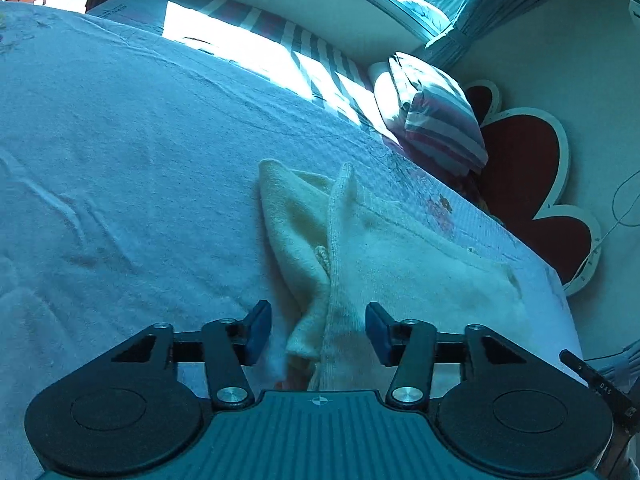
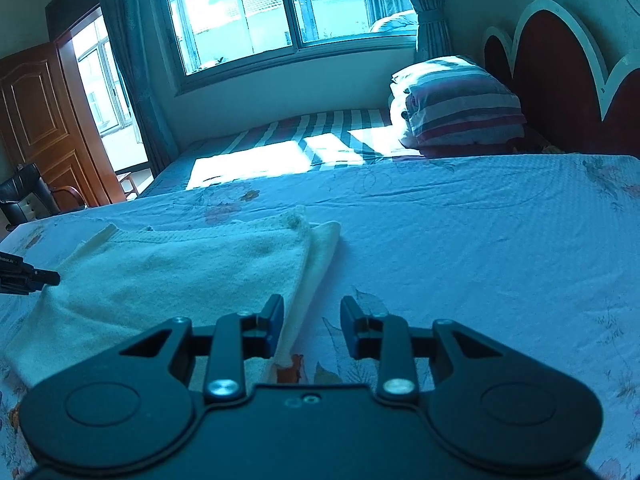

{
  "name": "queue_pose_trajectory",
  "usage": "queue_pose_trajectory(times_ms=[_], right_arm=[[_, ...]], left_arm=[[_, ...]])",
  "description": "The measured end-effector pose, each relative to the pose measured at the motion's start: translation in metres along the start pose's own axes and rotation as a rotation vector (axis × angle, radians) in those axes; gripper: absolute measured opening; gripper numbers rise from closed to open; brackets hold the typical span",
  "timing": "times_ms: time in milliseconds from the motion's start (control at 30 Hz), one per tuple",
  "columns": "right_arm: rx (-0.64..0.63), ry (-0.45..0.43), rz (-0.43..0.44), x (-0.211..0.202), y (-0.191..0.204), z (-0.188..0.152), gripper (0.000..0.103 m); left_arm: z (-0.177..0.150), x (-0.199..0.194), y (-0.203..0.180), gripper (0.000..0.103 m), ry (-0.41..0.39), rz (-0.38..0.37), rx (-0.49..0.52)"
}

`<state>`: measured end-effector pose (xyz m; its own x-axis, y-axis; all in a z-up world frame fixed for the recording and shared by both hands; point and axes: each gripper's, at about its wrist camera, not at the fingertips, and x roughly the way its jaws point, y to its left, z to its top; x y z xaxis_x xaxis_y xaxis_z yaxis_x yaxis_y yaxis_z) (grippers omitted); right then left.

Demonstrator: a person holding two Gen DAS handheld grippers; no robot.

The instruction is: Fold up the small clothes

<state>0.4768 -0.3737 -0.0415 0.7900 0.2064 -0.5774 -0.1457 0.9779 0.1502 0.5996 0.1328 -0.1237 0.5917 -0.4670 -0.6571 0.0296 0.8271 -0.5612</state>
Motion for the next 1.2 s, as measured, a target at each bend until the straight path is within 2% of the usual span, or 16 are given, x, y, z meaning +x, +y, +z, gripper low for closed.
queue_pose_trajectory(times_ms=[67,100,167,267,367,433,467,533,633,767,800,833,967,1033,1200], right_arm=[[0.018,-0.007,-0.007,-0.003,-0.005,0.0,0.032],[0.027,-0.01,-0.007,-0.004,-0.008,-0.001,0.033],[0.043,-0.004,-0.009,-0.005,-0.011,-0.004,0.034],[0.037,0.009,-0.016,-0.003,-0.009,-0.009,0.034],[0.028,0.018,-0.002,-0.002,0.0,-0.01,0.034],[0.009,0.014,0.007,-0.002,0.007,-0.007,0.034],[0.0,0.01,0.009,-0.002,0.01,-0.006,0.034],[-0.009,-0.001,0.013,-0.003,0.013,-0.003,0.035],[0.004,-0.008,0.009,-0.002,0.011,0.0,0.035],[0.024,-0.008,0.0,-0.002,0.005,-0.001,0.035],[0.025,-0.006,-0.003,-0.002,0.004,-0.002,0.035],[0.028,-0.003,-0.007,-0.002,0.003,-0.003,0.035],[0.04,-0.005,-0.014,-0.007,-0.002,-0.006,0.035],[0.049,-0.013,-0.023,-0.013,-0.006,-0.005,0.035],[0.082,-0.041,-0.058,-0.03,-0.026,-0.007,0.035]], left_arm=[[-0.015,-0.006,0.009,0.055,0.013,-0.069,-0.062],[-0.021,-0.008,0.012,0.055,-0.003,-0.077,-0.085],[-0.029,-0.009,0.021,0.055,-0.037,-0.108,-0.186],[-0.033,0.006,0.033,0.055,-0.045,-0.215,-0.332],[-0.033,0.013,0.034,0.055,-0.077,-0.263,-0.379],[-0.036,0.012,0.03,0.055,-0.125,-0.339,-0.39],[-0.038,0.011,0.028,0.055,-0.144,-0.326,-0.386],[-0.041,0.01,0.019,0.055,-0.172,-0.153,-0.335],[-0.043,0.01,0.015,0.055,-0.206,-0.103,-0.291],[-0.02,0.013,-0.006,0.055,-0.158,0.01,-0.159],[-0.014,0.014,-0.012,0.035,-0.142,0.061,-0.121],[-0.009,0.018,-0.017,0.025,-0.111,0.104,-0.093],[0.001,0.001,-0.031,0.021,-0.14,0.088,-0.067],[0.004,-0.011,-0.055,0.021,-0.17,0.082,0.013],[0.012,-0.01,-0.158,0.021,-0.174,0.07,0.258]])
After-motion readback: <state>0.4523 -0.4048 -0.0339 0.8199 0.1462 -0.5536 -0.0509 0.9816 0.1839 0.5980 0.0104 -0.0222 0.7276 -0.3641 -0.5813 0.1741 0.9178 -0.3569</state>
